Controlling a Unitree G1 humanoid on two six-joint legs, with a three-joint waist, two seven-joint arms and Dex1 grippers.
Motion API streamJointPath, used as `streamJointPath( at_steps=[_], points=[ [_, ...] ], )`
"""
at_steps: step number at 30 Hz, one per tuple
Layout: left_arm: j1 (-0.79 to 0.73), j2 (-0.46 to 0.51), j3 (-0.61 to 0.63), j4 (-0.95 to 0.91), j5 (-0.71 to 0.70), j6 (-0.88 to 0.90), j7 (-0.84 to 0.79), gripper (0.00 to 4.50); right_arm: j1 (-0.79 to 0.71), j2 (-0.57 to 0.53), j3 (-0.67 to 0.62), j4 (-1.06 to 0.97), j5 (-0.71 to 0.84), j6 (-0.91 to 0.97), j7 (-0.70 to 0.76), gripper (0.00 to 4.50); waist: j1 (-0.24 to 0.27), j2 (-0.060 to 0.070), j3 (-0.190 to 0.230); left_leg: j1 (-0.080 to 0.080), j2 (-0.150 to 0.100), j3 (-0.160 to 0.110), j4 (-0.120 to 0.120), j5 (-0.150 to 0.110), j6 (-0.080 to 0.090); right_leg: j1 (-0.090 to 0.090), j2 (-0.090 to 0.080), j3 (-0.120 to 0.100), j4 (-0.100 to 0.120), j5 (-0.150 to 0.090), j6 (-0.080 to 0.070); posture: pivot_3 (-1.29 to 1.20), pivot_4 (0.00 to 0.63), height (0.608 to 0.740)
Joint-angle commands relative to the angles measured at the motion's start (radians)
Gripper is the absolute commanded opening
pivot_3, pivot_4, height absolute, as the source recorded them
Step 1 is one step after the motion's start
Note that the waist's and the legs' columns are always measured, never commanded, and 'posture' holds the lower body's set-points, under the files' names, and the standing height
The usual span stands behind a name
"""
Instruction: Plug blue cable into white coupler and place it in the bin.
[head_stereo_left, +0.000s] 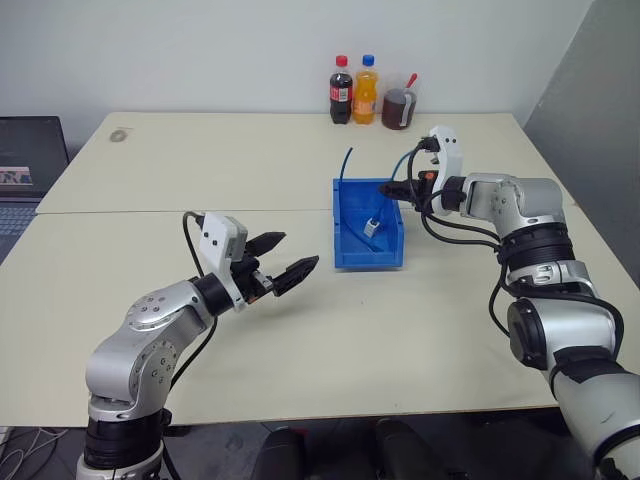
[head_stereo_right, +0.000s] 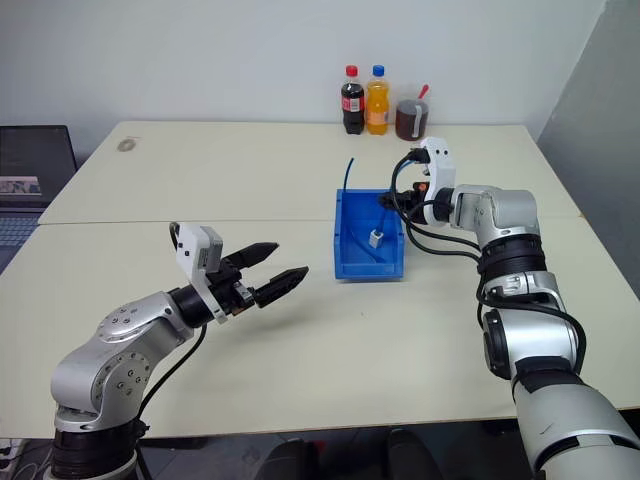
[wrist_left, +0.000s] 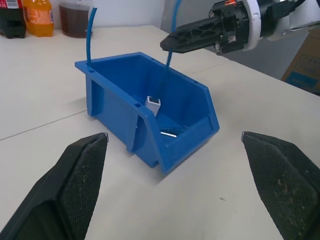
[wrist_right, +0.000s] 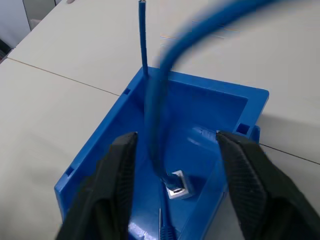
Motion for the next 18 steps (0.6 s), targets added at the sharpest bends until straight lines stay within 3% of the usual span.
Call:
streamJointPath(
  at_steps=[1, 3, 8, 14, 18],
  points=[
    [-0.013, -0.004, -0.008, -0.020, -0.006, -0.025, 0.027, 4.50, -0.039, -0.018, -0.003, -0.014, -0.019, -0.047, 0.006, 3.75, 0.000, 0.000, 0.000, 0.000, 0.000, 0.000, 0.000, 0.000, 0.000, 0.000, 0.000, 0.000, 0.000, 0.000, 0.000, 0.00, 0.150, 0.740],
    [-0.016, -0.004, -0.016, -0.011, -0.006, -0.031, 0.031, 4.50, -0.013, -0.036, 0.014, -0.058, -0.039, -0.060, 0.018, 4.27, 0.000, 0.000, 0.000, 0.000, 0.000, 0.000, 0.000, 0.000, 0.000, 0.000, 0.000, 0.000, 0.000, 0.000, 0.000, 0.00, 0.150, 0.740],
    [-0.023, -0.004, -0.014, 0.017, 0.005, -0.034, 0.066, 4.50, 0.167, -0.114, 0.044, -0.344, -0.057, -0.074, 0.030, 4.27, 0.008, 0.000, 0.000, 0.000, 0.000, -0.001, 0.000, 0.000, 0.000, 0.000, 0.000, -0.001, -0.001, 0.000, 0.000, 0.00, 0.150, 0.740],
    [-0.001, -0.001, 0.024, 0.032, 0.044, -0.047, 0.156, 4.50, 0.544, -0.092, -0.050, -0.874, -0.077, -0.155, -0.157, 4.27, 0.021, 0.000, 0.000, -0.003, 0.001, -0.004, -0.001, 0.000, 0.000, 0.000, 0.000, 0.000, -0.004, 0.000, 0.000, 0.00, 0.150, 0.740],
    [0.018, -0.015, 0.039, 0.036, 0.057, -0.069, 0.193, 4.50, 0.785, -0.042, -0.031, -1.068, -0.190, -0.301, -0.308, 4.27, 0.021, 0.000, 0.000, -0.002, 0.000, -0.005, -0.001, 0.000, -0.001, 0.000, 0.000, 0.000, -0.004, 0.000, 0.000, 0.00, 0.150, 0.740]
  ],
)
